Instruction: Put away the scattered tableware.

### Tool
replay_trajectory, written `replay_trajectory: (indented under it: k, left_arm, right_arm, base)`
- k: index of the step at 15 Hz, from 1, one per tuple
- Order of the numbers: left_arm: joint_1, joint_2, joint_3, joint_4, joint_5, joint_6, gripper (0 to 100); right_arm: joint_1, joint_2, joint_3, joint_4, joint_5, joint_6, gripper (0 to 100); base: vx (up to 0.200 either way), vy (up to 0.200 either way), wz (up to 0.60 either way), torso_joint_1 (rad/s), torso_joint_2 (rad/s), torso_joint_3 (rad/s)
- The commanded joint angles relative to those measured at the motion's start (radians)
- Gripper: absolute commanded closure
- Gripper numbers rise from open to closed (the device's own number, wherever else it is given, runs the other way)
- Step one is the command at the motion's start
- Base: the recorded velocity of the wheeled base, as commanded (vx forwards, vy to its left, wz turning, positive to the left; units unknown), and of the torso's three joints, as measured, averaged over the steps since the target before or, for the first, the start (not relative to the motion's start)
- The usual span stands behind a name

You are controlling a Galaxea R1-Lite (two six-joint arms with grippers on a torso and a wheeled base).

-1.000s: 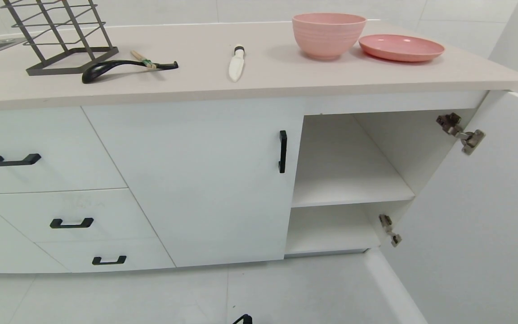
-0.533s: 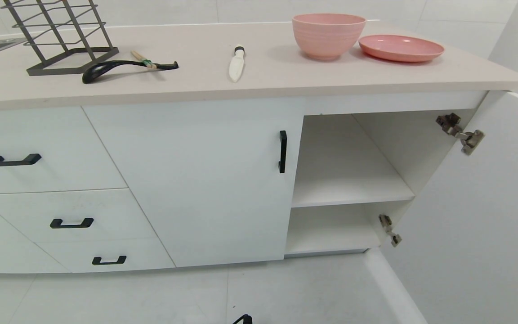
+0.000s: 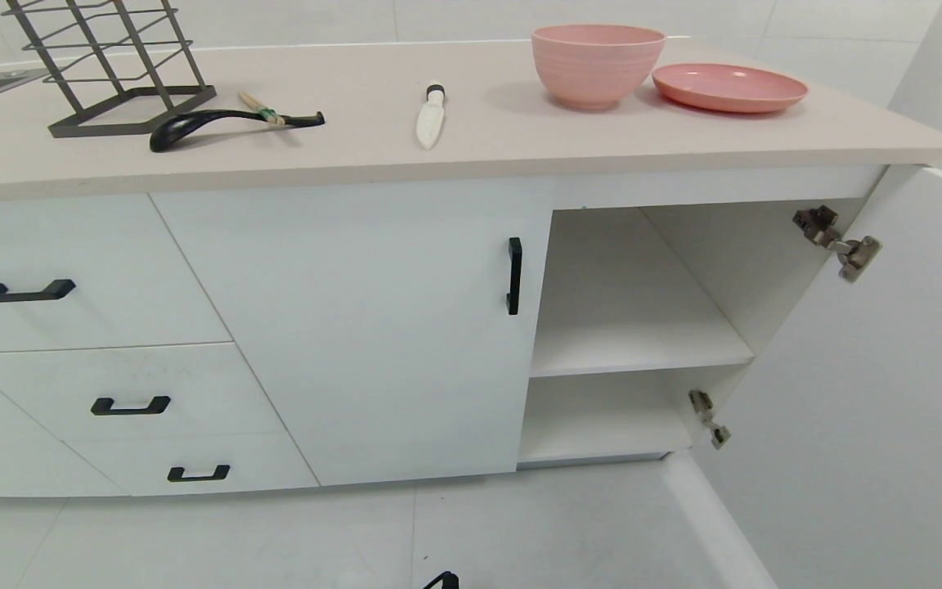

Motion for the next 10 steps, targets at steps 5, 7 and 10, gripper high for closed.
replay_trajectory:
  k: [5, 7, 10]
  left_arm:
    - [0.000, 0.004, 0.000, 0.001, -0.007, 0.006, 0]
    - [0.000, 0.004, 0.000, 0.000, -0.007, 0.003, 0]
    - [0.000, 0.004, 0.000, 0.001, -0.006, 0.000, 0]
  right_arm:
    - [0.002, -0.002, 0.000, 0.002, 0.030, -0.032, 0]
    - [0.002, -0.002, 0.000, 0.002, 0.030, -0.031, 0]
    - [0.002, -0.002, 0.000, 0.002, 0.032, -0.034, 0]
  base:
    - [0.040, -0.040, 0.00, 0.001, 0.00, 0.001]
    - [0.200, -0.200, 0.00, 0.000, 0.00, 0.000]
    - [0.000, 0.000, -0.60, -0.001, 0.00, 0.007]
